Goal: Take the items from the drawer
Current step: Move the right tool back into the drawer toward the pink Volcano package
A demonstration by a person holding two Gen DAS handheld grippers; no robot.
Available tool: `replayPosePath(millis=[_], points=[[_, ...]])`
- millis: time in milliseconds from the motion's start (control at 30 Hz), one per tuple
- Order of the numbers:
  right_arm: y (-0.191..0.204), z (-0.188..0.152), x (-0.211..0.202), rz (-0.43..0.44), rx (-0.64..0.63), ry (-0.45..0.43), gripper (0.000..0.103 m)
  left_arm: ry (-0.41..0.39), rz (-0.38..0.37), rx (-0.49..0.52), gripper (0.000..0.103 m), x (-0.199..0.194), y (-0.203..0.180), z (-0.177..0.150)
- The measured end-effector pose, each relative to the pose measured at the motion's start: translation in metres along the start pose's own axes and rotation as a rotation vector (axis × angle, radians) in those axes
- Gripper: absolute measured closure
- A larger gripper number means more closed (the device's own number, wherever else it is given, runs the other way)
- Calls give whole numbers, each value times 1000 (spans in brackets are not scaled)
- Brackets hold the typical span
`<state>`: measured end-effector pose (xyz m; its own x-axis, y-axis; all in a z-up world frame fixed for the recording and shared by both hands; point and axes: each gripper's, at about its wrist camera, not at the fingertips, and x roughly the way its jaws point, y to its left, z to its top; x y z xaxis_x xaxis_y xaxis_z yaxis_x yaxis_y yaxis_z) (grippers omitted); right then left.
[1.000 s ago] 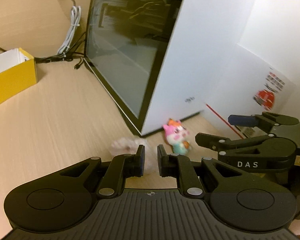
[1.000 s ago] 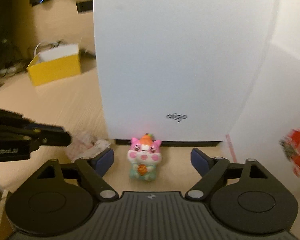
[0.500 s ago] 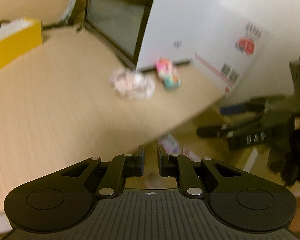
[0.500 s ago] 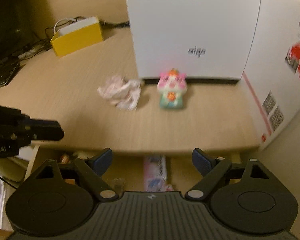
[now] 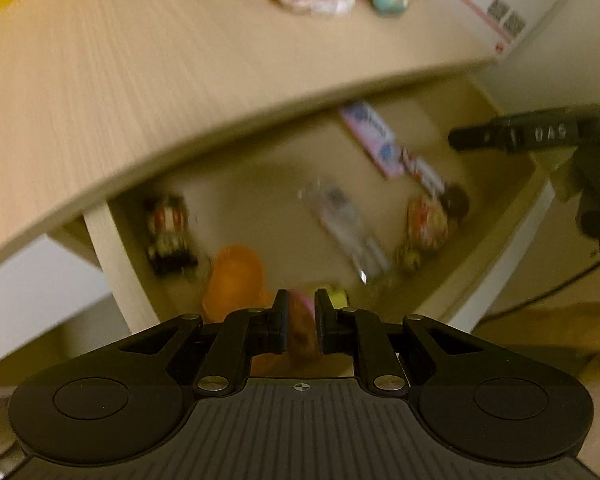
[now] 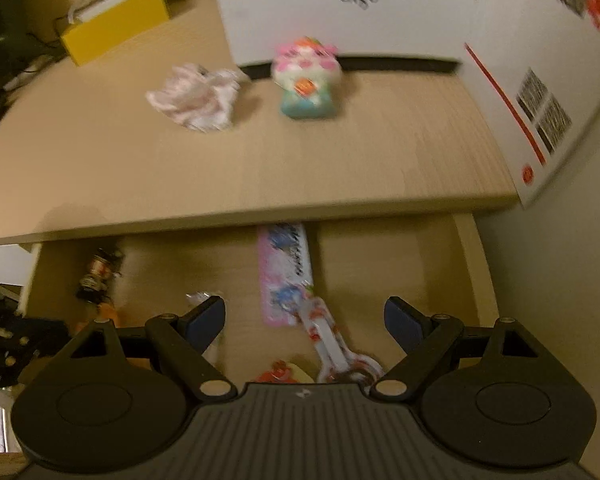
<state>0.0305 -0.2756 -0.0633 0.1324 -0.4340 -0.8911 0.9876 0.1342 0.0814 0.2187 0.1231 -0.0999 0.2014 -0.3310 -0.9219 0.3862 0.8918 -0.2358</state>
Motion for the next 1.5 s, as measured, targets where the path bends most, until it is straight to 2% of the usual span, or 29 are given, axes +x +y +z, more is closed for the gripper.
replayPosePath(millis=[133,233,367,467,567,667,767,833,933,1000,1100,1267,1433,1500], points=[[-8,-5,7,11,28,33,16,86,-7,-42,89,13,3,0],[-11,-8,9,9,27,38,16,122,-36,-93,89,21,9,2],[-14,-9,10,0,11,37,16,115,-35,-117,89,29,8,8],[-9,-5,13,-4,-54,21,16,54,-21,-111,89,27,2,12],[4,2,24,45,-172,32,16,-65,9,-74,89,16,-4,12],[21,9,43,53,-269,52,16,-164,39,-103,89,3,-1,4],[33,16,63,57,-325,78,17,-189,59,-162,89,-1,5,-2],[37,19,73,68,-349,95,17,-204,105,-181,89,0,7,-2],[42,20,85,58,-355,115,18,-186,185,-174,89,5,9,5],[41,20,93,46,-342,129,22,-191,230,-152,89,5,8,9],[39,23,104,60,-321,171,35,-200,228,-149,89,7,8,14],[42,28,108,64,-353,162,37,-174,259,-139,89,17,10,23],[43,28,112,83,-376,183,58,-152,263,-147,89,22,15,26],[41,27,111,98,-374,189,59,-145,273,-151,89,22,16,27]])
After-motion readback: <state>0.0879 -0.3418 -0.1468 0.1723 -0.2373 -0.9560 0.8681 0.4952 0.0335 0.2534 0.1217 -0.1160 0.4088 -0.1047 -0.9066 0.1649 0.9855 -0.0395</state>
